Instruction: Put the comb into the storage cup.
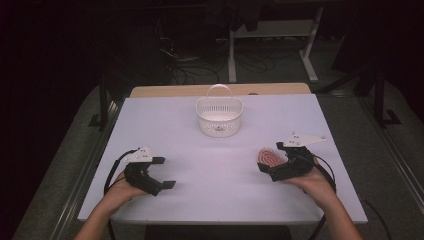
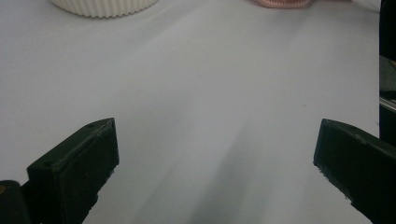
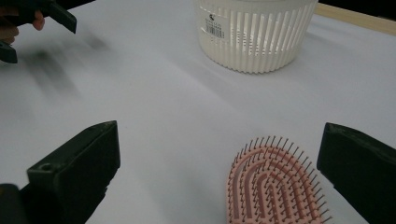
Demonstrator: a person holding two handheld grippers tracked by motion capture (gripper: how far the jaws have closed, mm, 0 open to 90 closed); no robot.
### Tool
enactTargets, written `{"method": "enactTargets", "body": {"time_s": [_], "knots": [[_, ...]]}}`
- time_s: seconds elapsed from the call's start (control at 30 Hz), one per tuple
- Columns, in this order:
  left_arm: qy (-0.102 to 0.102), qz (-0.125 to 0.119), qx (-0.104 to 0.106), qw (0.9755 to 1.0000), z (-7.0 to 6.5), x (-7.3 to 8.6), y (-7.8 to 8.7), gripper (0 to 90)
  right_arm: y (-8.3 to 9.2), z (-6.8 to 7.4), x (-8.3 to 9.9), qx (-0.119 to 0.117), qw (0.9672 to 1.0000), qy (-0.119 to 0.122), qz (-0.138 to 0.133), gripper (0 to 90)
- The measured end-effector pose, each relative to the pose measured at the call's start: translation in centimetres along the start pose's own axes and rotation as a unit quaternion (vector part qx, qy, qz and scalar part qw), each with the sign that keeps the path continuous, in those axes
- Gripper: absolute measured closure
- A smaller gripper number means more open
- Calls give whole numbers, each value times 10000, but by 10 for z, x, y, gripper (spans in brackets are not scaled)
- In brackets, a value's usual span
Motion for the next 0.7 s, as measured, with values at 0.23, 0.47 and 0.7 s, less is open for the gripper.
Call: {"method": "enactTargets", "body": {"time_s": [0.23,0.47,0.7], "knots": [[-11,2,16,10000,-1,0,0,2,5,-3,-3,71,10000,53,33,0],[-4,-4,16,10000,0,0,0,2,19,-17,-8,241,9997,-10,-4,0],[0,-5,18,10000,1,0,-1,2,31,-32,-10,410,9991,-75,-80,0]]}}
Point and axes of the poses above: each handheld gripper's, and its own axes: y roughly backward along the jaws, x roughly out of its underside, z roughly to its left, the point moved 6 cm from there along -y, roughly forward along the jaws, and after that the axes turned 14 degrees about -y, right-handed, at the moved point
